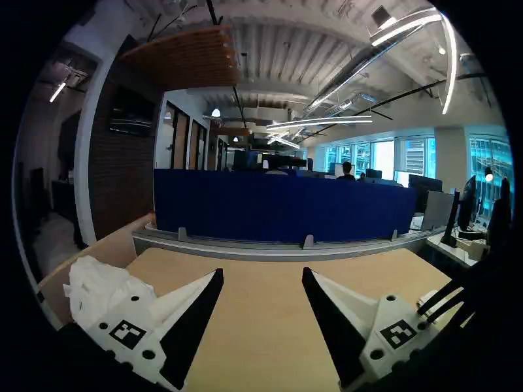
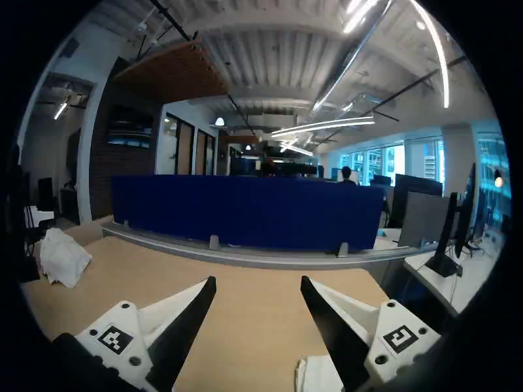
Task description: Fold towel
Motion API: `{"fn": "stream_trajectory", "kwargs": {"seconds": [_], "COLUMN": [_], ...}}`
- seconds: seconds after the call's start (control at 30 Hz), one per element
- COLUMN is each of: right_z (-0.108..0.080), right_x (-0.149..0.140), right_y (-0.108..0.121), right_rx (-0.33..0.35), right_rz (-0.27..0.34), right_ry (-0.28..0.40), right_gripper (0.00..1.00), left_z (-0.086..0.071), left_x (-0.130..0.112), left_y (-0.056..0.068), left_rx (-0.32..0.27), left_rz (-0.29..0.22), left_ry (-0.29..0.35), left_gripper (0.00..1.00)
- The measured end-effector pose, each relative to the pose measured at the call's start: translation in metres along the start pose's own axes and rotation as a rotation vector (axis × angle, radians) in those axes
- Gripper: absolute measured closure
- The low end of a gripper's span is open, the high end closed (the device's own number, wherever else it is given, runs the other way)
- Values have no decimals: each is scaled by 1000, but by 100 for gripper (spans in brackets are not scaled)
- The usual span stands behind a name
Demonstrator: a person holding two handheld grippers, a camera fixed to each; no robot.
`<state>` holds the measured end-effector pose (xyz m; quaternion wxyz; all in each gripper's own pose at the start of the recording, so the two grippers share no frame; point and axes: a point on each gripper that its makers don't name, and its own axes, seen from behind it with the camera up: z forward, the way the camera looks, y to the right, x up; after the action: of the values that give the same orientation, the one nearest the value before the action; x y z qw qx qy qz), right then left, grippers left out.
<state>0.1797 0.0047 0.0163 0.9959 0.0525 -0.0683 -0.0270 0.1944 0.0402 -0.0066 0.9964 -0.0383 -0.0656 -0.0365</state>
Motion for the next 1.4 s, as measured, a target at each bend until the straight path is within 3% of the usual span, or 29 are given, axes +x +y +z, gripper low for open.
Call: {"fn": "stream_trajectory", "kwargs": {"seconds": [0.37, 0.77, 0.97, 1.4], "right_z": [3, -2, -5, -5], "right_x": [19, 24, 27, 29], "right_y": [-26, -46, -46, -63], "right_rx": [-18, -31, -54, -47], "right_rz": [31, 68, 105, 131], "right_ry": [40, 42, 35, 32], "right_gripper": [0, 0, 0, 0], "left_z": [11, 10, 12, 16], "left_x": [15, 13, 11, -14], "left_y": [-7, -19, -18, -17], "left_rx": [-7, 11, 6, 31], "left_rz": [9, 9, 16, 94], "left_ry": [84, 112, 123, 126], "left_gripper": [11, 11, 11, 11]}}
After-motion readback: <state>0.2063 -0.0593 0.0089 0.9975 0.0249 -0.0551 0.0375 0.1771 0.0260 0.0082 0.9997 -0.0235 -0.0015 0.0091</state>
